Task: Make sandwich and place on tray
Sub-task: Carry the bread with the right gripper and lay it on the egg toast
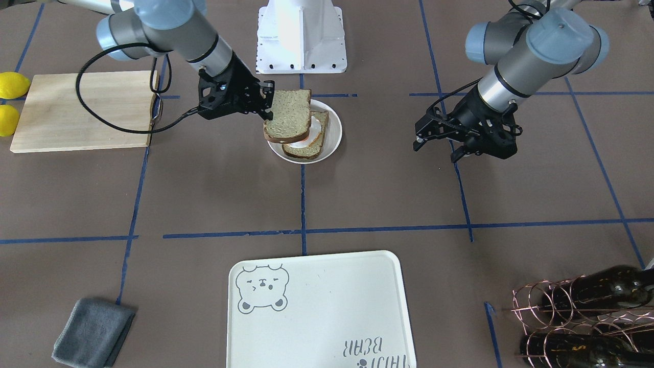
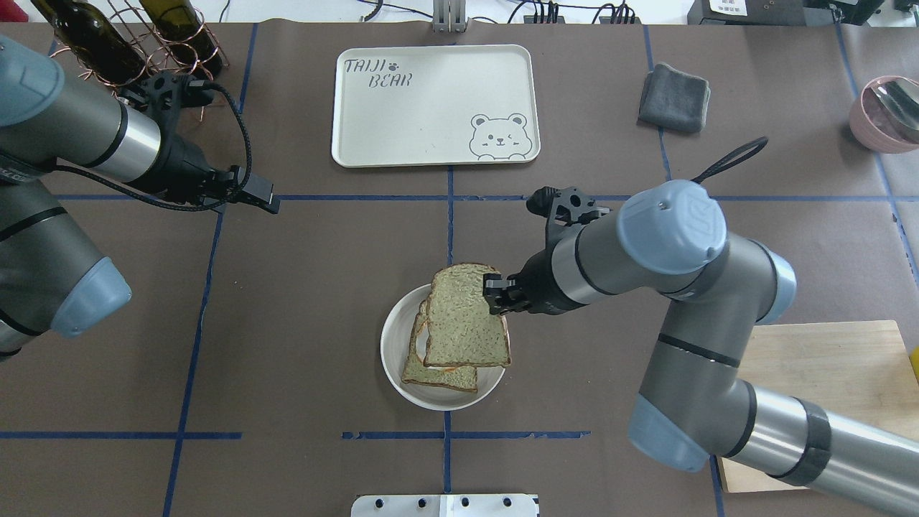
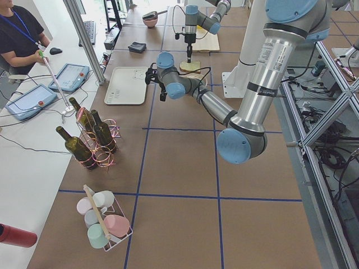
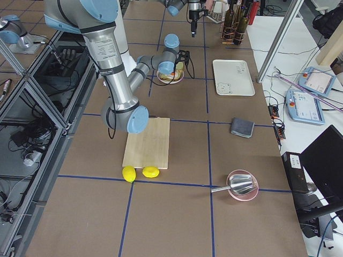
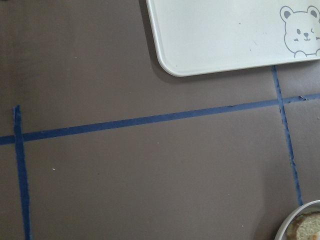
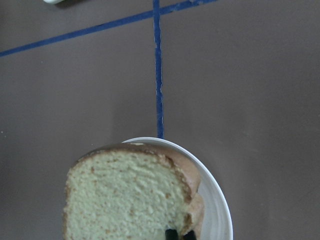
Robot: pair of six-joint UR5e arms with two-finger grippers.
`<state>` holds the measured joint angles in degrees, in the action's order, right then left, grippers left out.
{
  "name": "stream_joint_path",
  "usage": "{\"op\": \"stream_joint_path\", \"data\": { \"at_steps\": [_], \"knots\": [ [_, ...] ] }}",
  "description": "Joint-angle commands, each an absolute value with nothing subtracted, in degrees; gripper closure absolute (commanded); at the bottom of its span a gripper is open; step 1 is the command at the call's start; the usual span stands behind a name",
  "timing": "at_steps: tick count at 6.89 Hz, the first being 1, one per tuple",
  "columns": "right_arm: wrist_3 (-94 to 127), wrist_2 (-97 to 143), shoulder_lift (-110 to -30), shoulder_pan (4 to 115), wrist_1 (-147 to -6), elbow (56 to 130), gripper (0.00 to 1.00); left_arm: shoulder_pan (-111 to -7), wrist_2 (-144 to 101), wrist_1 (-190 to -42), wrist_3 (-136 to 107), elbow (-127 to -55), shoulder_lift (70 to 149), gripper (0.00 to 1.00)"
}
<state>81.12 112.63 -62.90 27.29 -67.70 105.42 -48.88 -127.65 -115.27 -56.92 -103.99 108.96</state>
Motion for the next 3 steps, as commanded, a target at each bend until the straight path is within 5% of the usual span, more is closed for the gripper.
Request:
{"op": "stream_joint_path", "data": {
  "at_steps": [1,3],
  "knots": [
    [81.1,109.2,-58.9,24.5,-69.0,99.3,1.00,-48.3,-127.5,-115.4,-57.9,-104.1,109.2,0.00],
    [81.1,108.4,-59.5,23.6,-69.1,98.9,1.00,-47.8,-127.5,-115.5,-59.0,-104.0,109.5,0.00]
  ]
}}
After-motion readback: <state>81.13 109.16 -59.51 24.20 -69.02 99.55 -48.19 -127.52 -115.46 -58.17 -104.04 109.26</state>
